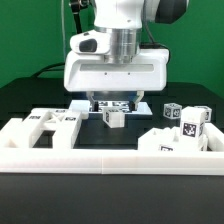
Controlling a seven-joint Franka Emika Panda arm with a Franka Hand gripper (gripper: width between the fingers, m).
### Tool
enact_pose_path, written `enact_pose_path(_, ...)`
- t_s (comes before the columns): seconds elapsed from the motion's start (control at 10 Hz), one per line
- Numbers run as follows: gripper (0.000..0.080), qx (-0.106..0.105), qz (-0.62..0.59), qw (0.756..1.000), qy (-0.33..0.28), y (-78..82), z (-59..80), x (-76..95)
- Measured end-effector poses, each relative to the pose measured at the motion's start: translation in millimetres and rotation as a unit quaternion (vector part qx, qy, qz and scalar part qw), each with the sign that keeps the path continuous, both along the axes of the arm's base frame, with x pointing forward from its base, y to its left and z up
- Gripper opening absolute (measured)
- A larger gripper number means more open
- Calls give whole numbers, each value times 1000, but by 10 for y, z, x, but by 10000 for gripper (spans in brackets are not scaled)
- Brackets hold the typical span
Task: Assemble chair
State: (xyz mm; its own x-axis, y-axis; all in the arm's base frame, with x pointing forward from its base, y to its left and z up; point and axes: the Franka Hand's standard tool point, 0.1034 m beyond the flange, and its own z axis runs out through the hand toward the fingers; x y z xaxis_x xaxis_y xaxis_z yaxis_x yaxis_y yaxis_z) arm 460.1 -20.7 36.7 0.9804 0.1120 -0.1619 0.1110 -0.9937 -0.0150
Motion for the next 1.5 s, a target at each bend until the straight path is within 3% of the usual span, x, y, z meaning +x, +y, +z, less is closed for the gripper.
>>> enact_pose_path(0.2, 649, -14, 3, 997, 82, -25, -16, 69)
enact_pose_path(0.6, 649, -12, 4, 978, 210, 15, -34, -6)
enact_pose_path(0.8, 649, -17, 4, 965, 262, -6, -115, -28)
enact_pose_path(1.1, 649, -37, 12, 927, 373, -47, -207, -141)
enact_pose_path(1.5, 649, -40, 14, 927, 373, -38, -300, -122)
